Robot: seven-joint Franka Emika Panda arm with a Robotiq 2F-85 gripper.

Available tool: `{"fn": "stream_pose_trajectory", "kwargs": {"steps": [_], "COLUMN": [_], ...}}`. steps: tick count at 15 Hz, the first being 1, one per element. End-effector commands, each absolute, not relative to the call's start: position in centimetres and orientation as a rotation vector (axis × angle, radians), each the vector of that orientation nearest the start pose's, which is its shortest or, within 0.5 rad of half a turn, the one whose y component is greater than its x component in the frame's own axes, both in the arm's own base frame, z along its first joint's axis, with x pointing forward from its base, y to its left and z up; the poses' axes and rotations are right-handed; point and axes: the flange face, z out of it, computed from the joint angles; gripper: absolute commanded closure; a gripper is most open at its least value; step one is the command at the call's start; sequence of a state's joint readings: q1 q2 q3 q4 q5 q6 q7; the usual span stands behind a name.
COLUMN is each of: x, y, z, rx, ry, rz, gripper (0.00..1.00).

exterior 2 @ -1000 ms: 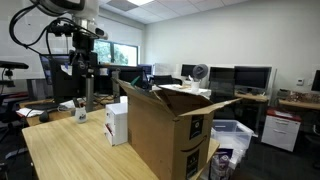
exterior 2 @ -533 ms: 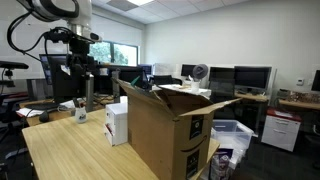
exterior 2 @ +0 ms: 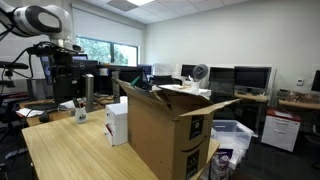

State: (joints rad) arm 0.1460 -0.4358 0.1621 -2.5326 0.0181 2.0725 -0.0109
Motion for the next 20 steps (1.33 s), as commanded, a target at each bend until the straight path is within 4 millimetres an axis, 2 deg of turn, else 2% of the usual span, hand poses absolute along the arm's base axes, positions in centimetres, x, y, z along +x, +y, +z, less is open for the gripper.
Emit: {"fn": "stream_pose_trajectory", "kwargs": {"steps": [1,3,8,9,14,20], "x": [37.3,37.0,37.2,37.2,36.6,35.6], "y": [13.9,14.5,13.9,14.4,19.3,24.2], "z": [41.4,41.2,41.3,41.1,39.2,36.9], "rx": [-3.186,-3.188,-3.184,-3.187,-3.15,-3.131], "ry": [-0.508,-0.524,-0.504,-0.506,-0.64,-0.793], "rz": [0.055,0.058,0.055,0.053,-0.032,0.002], "gripper": [0.0,0.0,0.0,0.0,0.0,0.0]}}
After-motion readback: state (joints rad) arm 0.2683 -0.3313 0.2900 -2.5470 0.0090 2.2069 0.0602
